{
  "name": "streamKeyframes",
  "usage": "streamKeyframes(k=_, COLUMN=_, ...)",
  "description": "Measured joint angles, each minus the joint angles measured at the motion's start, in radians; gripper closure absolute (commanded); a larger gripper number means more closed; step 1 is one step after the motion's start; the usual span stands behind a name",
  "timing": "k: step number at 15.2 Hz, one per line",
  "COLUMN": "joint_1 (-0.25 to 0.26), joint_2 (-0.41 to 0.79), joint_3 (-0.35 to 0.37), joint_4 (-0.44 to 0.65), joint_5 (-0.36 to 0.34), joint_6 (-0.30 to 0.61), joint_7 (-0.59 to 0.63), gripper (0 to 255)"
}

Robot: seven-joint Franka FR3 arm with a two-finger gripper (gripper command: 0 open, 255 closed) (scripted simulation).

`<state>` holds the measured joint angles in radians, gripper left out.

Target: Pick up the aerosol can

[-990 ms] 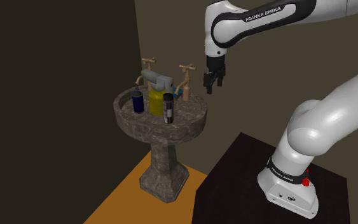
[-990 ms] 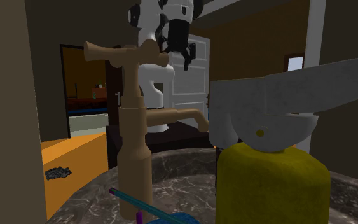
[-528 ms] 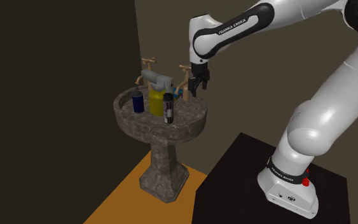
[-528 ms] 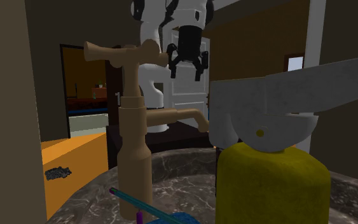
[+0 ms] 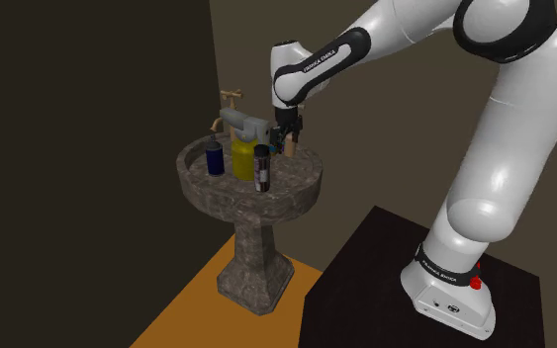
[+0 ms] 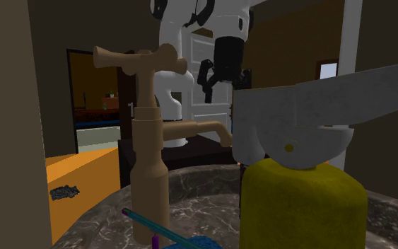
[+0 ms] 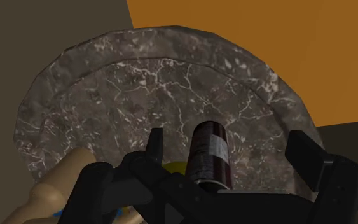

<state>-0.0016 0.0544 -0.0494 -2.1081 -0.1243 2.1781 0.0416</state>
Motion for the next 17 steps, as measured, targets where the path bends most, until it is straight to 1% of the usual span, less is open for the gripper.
streamKeyframes(k=6, joint_1=-0.001, joint_2=0.223, joint_3=0.0, joint_4=0.209, joint_5=0.0, joint_6=0.054, joint_7=0.004, gripper=0)
streamKeyframes(k=8, joint_1=0.0, joint_2=0.289, joint_3=0.001, joint_4=0.288, joint_5=0.0, joint_6=0.055, joint_7=0.006, gripper=0)
streamKeyframes(k=9, joint_1=0.0, joint_2=0.312, joint_3=0.001, joint_4=0.31, joint_5=0.0, joint_6=0.059, joint_7=0.007, gripper=0)
streamKeyframes(k=17, joint_1=-0.001, joint_2=0.377, joint_3=-0.001, joint_4=0.303, joint_5=-0.004, joint_6=0.134, joint_7=0.015, gripper=0)
